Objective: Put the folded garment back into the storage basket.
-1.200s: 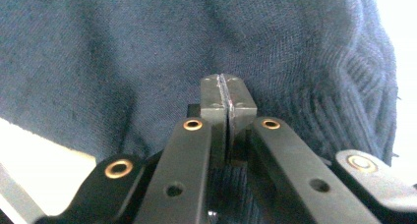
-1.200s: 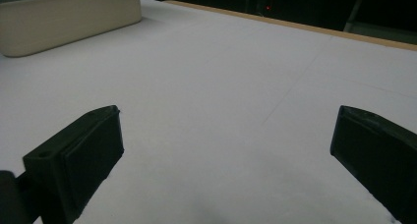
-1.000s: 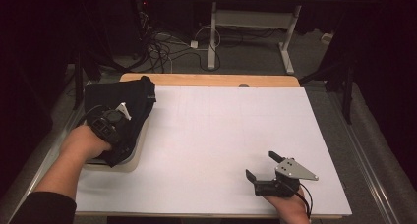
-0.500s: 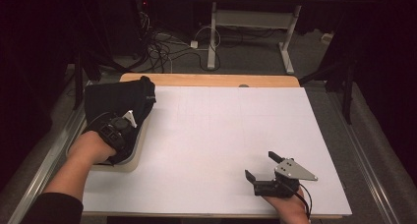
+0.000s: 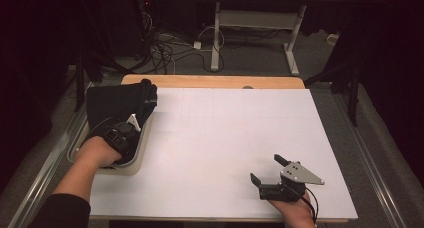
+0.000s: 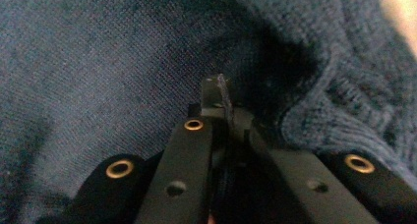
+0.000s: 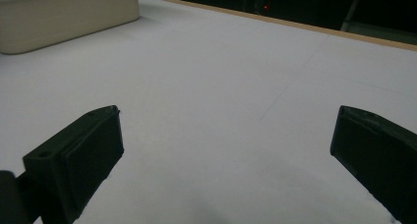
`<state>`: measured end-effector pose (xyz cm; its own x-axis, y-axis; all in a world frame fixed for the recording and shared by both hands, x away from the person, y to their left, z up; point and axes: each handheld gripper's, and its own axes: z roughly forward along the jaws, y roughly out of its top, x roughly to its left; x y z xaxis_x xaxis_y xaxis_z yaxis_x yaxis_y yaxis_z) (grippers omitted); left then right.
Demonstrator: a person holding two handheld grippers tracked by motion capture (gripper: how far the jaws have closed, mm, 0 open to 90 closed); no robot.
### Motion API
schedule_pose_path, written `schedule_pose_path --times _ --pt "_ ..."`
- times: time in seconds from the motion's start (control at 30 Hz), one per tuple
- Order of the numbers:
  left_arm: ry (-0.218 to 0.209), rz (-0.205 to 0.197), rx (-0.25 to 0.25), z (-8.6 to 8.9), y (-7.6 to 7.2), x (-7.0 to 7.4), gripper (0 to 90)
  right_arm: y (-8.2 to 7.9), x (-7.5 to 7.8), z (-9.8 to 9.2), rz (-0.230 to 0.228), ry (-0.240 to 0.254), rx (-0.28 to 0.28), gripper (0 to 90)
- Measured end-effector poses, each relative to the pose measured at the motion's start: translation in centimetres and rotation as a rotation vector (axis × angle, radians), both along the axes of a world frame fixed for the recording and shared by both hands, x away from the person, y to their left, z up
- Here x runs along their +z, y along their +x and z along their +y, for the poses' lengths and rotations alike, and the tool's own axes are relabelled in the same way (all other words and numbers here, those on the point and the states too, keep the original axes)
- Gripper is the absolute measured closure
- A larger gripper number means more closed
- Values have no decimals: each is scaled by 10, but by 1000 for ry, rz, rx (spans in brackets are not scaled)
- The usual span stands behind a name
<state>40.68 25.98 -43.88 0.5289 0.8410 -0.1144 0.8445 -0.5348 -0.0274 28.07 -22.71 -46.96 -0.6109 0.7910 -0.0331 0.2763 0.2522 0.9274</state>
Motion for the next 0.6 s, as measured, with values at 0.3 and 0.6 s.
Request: schedule_pose_path --times 0.3,0.6 --pt "-19 -106 40 13 1 33 867 -8 0 -13 2 2 -22 0" --pt "-85 -359 145 19 16 51 862 -7 -2 -12 7 5 -21 0"
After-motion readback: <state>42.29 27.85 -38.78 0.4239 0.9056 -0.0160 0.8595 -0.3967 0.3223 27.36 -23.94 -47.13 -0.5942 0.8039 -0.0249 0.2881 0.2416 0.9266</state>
